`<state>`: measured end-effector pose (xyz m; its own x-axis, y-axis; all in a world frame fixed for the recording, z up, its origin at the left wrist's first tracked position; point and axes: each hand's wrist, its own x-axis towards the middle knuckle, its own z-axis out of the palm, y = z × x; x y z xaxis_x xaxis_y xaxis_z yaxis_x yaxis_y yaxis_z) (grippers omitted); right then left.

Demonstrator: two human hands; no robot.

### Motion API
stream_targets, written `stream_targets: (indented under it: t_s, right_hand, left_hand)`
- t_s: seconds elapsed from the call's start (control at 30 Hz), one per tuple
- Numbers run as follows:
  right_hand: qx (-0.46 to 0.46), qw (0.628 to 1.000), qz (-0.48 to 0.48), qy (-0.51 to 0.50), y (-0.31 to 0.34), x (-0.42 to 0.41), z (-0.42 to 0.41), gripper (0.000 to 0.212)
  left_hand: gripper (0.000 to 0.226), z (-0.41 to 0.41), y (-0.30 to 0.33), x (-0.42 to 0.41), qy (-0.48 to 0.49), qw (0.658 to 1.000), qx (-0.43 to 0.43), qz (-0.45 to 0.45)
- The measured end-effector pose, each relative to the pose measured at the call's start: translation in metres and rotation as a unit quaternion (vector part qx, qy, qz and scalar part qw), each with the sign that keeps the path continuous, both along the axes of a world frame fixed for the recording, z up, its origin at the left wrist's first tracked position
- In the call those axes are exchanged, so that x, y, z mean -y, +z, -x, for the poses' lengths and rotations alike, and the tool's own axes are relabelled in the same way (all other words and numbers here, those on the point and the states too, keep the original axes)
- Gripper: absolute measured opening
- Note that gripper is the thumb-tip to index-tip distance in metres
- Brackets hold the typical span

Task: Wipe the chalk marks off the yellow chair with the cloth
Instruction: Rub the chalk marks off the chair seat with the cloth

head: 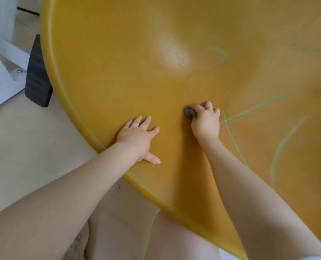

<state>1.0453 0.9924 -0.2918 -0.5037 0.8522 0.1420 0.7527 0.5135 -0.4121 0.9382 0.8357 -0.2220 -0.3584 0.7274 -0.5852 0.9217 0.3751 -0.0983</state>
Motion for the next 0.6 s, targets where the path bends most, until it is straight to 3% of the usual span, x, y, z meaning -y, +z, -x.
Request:
stream_targets:
  t_s: [0.13, 0.27, 0.4, 0.47, 0.6]
  right_hand:
    - [-0.036, 0.997, -0.011, 0.071, -0.004, 0.04, -0.031, 0.037]
    - [-0.056, 0.987, 0.043, 0.147, 0.005, 0.092, -0.072, 0.038]
    - [-0.017, 0.971, 0.022, 0.237, 0.009, 0.077, -0.079, 0.034]
    - [-0.014, 0.975, -0.008, 0.22, 0.003, 0.048, -0.067, 0.03]
    - [-0.017, 0.999, -0.032, 0.035, -0.002, -0.003, -0.025, 0.029]
  left_hand:
    - [0.103, 0.0, 0.002, -0.002, 0.005, 1.0, 0.001, 0.008]
    - [0.103, -0.005, 0.009, -0.002, 0.005, 1.0, 0.001, 0.016]
    - [0.105, -0.004, 0.01, -0.005, 0.009, 1.0, 0.003, 0.026]
    - [0.106, -0.002, 0.008, -0.009, -0.001, 0.999, -0.005, 0.036]
    - [0.108, 0.001, 0.005, -0.01, -0.035, 0.999, -0.016, 0.029]
